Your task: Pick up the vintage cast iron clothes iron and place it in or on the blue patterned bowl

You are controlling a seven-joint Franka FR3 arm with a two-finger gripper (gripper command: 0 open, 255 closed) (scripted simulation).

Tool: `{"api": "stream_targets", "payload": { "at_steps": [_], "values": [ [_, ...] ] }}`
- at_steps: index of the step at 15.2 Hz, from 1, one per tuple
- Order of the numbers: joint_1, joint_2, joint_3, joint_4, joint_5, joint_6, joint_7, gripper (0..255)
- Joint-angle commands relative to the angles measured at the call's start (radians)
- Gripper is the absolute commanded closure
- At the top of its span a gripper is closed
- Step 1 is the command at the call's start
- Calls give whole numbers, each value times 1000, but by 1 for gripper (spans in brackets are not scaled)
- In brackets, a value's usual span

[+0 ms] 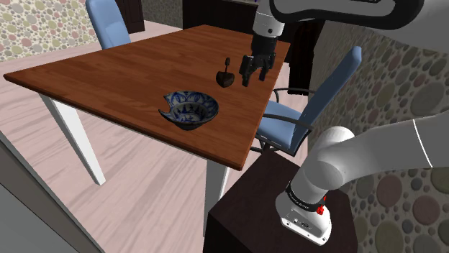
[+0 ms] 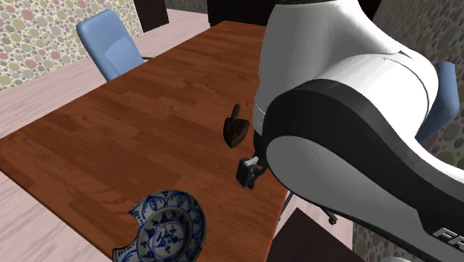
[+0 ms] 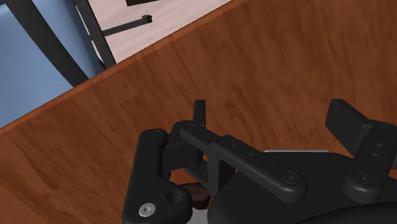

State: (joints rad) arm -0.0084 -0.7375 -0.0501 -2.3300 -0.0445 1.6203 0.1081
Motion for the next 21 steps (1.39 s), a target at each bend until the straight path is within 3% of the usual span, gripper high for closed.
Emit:
{"api": "stream_targets", "payload": {
  "at_steps": [1,11,21],
  "values": [
    [0,0,0,0,0,0,0,0],
    [-70,363,-41,277,9,118,133,0],
    [-133,710,-110,649,48,123,239,0]
  ]
}}
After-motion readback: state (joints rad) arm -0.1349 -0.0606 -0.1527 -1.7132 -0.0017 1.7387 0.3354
